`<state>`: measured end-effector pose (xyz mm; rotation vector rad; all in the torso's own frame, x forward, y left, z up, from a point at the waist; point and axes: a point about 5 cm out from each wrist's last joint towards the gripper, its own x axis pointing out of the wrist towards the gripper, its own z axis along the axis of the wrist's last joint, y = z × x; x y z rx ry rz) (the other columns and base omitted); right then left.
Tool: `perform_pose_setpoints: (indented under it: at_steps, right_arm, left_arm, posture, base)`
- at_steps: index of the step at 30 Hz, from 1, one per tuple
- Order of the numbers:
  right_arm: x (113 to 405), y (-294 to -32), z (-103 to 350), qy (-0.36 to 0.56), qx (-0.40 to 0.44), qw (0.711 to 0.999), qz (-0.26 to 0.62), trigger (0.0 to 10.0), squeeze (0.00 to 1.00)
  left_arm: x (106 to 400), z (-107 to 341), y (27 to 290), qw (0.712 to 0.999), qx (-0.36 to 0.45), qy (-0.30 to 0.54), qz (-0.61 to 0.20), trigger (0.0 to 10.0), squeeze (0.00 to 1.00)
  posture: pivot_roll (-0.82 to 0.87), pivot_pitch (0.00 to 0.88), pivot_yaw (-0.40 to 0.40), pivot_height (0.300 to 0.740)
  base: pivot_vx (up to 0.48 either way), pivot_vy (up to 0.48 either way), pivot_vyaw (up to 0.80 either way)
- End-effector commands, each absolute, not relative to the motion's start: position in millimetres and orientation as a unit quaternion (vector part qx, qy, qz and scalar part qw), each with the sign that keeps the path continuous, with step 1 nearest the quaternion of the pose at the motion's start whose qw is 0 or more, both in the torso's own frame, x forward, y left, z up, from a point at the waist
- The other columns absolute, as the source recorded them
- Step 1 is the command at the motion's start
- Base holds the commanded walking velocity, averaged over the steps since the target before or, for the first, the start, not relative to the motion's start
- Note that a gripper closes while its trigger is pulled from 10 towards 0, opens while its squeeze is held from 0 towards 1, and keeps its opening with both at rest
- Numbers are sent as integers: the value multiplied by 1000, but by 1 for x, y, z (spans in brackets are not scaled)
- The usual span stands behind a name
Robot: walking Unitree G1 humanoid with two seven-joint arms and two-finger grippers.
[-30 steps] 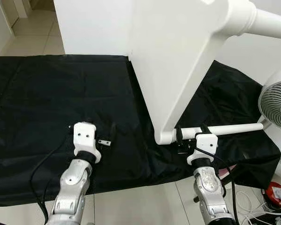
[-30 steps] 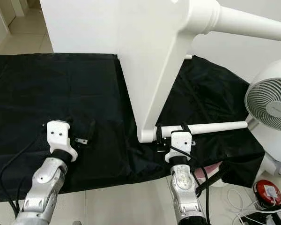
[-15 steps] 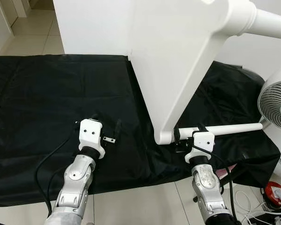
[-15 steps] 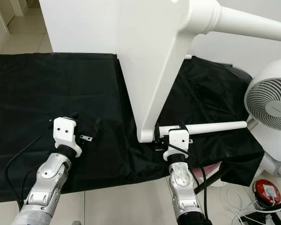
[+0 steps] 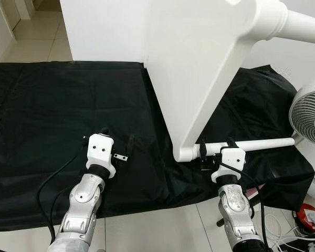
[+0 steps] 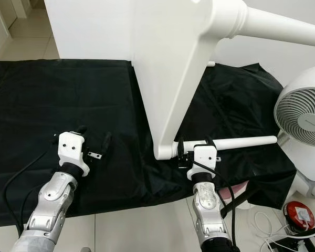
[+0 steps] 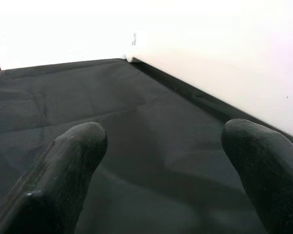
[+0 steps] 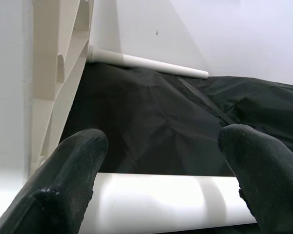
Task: Building children table
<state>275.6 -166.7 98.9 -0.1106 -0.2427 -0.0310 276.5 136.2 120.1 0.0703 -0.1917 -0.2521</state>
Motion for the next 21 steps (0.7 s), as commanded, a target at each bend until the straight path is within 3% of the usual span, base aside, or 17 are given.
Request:
perform_pose_setpoints:
  at_steps: [1,21]
  right_arm:
    - [275,-171,97,-120,-59,991,-22,10000,0]
    - [279,-171,100,-123,-61,990,-20,10000,0]
  left_arm:
    - [275,119,135,987,33,-97,-125,10000,0]
    - [272,115,139,987,49,-88,-124,10000,0]
  posture:
    - [24,0,-65,740]
    - [34,0,-73,740]
  base:
    - [0,0,0]
    - [0,0,0]
